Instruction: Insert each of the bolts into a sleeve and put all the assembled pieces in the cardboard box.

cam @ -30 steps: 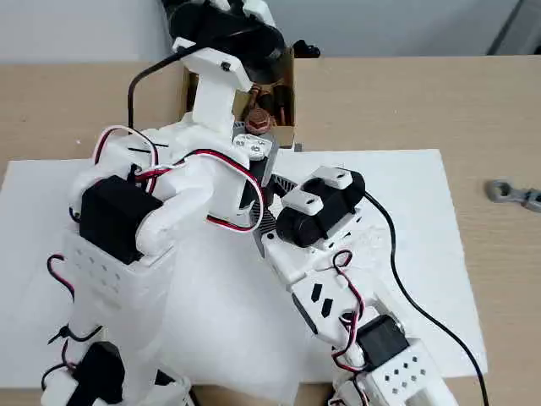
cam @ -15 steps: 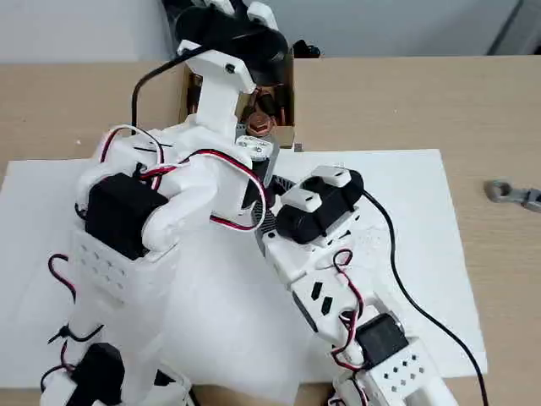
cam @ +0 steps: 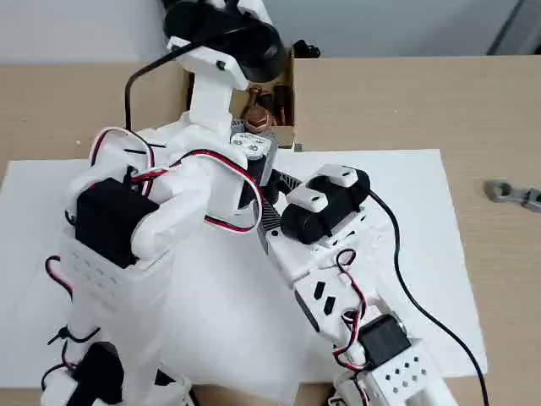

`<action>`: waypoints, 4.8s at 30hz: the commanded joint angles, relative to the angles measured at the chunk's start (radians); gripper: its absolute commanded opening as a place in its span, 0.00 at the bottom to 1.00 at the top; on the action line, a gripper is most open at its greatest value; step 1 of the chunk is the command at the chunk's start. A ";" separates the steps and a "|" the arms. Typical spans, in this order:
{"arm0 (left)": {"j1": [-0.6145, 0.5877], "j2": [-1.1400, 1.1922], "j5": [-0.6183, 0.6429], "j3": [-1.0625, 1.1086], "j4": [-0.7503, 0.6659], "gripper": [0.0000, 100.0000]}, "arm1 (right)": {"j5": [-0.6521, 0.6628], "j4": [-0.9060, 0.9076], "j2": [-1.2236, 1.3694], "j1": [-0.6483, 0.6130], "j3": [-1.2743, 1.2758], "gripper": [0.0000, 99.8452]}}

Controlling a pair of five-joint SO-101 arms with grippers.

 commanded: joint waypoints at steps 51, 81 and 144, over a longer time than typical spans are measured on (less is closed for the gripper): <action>0.044 -0.014 -0.003 -0.035 0.020 0.01 | -0.006 -0.019 0.001 0.013 -0.014 0.00; 0.051 -0.114 -0.015 0.085 0.012 0.01 | -0.006 -0.019 0.001 0.015 -0.014 0.00; 0.043 -0.118 -0.017 0.136 -0.091 0.01 | -0.006 -0.018 0.001 0.015 -0.012 0.00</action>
